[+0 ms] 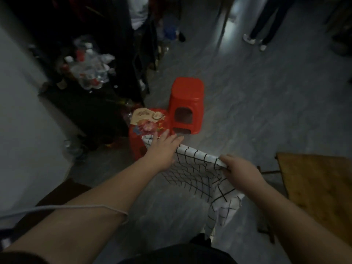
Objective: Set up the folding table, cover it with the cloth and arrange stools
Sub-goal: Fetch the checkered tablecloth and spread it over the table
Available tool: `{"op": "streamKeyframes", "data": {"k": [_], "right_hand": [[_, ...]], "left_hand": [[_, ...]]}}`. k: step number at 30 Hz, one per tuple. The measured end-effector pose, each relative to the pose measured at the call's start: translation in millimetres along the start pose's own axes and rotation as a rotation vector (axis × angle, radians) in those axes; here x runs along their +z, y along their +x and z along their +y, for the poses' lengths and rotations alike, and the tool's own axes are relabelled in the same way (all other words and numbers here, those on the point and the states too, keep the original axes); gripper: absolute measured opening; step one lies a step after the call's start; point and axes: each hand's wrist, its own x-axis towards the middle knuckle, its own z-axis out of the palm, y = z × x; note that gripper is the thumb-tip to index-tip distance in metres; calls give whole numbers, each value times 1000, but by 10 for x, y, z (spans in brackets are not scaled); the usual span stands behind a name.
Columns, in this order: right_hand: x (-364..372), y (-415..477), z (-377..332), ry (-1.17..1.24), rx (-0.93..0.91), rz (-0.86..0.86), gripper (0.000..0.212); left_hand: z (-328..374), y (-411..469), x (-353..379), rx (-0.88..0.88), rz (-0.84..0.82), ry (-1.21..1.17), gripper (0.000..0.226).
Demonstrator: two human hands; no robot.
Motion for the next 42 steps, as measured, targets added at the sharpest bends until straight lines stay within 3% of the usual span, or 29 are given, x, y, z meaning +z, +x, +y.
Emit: {"op": "streamKeyframes", "data": {"k": [5, 12, 18, 26, 37, 42], "right_hand": [[-336, -64, 1123, 126, 75, 53, 17], [-753, -290, 2250, 265, 266, 183, 30], [-1014, -324, 2856, 308, 469, 331, 27], [-1435, 171, 3355, 503, 791, 587, 7], [-2147, 1067, 3893, 558, 1101, 762, 9], [-2385, 1081, 4227, 651, 1224, 914, 14]], "left_hand": [[973, 978, -15, 68, -130, -59, 43], [2072, 1840, 14, 241, -125, -20, 26], [2712, 2408, -211, 353, -71, -120, 11], [3164, 3395, -630, 480, -26, -251, 10], [3559, 4945, -1352, 769, -155, -199, 7], [4071, 5327, -1562, 850, -271, -254, 35]]}}
